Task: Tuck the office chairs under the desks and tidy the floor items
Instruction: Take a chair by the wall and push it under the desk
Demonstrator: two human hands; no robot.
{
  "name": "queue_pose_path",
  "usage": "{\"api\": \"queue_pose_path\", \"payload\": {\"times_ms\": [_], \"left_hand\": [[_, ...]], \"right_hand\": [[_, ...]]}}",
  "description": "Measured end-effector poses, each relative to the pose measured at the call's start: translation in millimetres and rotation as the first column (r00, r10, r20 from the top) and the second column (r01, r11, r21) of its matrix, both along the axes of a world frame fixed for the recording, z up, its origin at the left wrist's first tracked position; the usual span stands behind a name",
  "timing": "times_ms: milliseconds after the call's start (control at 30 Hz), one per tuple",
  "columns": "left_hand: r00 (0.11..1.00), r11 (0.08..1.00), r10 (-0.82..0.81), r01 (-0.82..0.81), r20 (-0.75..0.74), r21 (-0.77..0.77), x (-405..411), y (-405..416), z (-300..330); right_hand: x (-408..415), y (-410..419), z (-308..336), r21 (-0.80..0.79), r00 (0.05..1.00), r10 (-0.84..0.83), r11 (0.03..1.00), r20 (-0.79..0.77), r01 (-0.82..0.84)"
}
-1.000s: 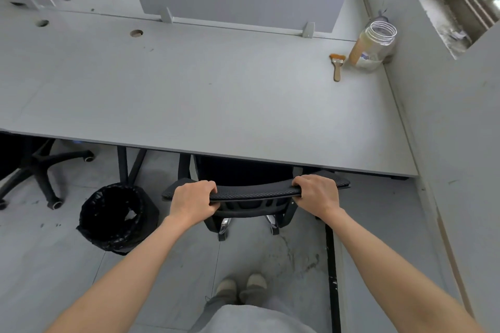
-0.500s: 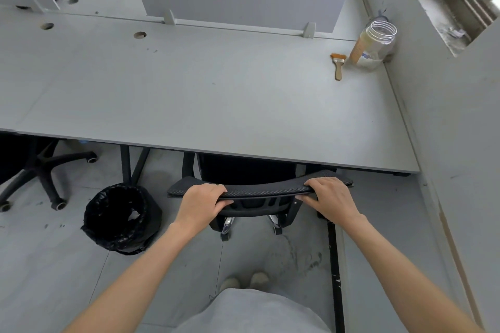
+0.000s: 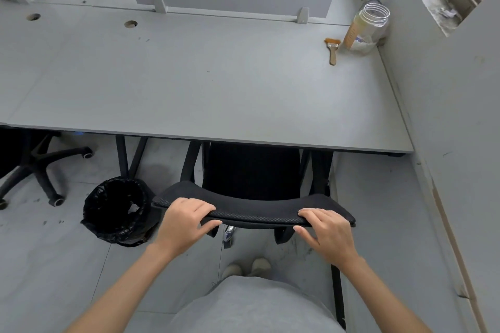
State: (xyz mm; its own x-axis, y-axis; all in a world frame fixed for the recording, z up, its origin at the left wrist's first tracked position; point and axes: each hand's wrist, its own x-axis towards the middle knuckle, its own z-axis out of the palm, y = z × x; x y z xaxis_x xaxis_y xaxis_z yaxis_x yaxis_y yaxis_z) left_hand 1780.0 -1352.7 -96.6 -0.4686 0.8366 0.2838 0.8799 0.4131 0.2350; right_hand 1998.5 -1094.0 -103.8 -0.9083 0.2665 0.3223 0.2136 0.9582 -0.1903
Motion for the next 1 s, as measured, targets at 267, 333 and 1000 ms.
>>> {"api": "queue_pose_path", "payload": {"times_ms": [267,333,1000], "left_hand": [[0.999,0.998,0.031,-0.03,-0.013,0.049,37.6,16.0,-2.7],[1.0,0.998,0.027,-0.026,-0.015,0.053,33.7,13.5,-1.8],[0.996,0.999,0.024,-0.022,0.085,-0.024,26.5,8.0,15.9]], "right_hand": [[13.6,21.7,15.1,-0.003,0.998,0.012,1.0,0.064,-0.012],[13.6,15.9,13.6,-0.015,0.998,0.001,1.0,0.061,-0.001],[10.8,3.4,23.7,-0.146,0.99,0.017,0.989,0.137,0.003]]}}
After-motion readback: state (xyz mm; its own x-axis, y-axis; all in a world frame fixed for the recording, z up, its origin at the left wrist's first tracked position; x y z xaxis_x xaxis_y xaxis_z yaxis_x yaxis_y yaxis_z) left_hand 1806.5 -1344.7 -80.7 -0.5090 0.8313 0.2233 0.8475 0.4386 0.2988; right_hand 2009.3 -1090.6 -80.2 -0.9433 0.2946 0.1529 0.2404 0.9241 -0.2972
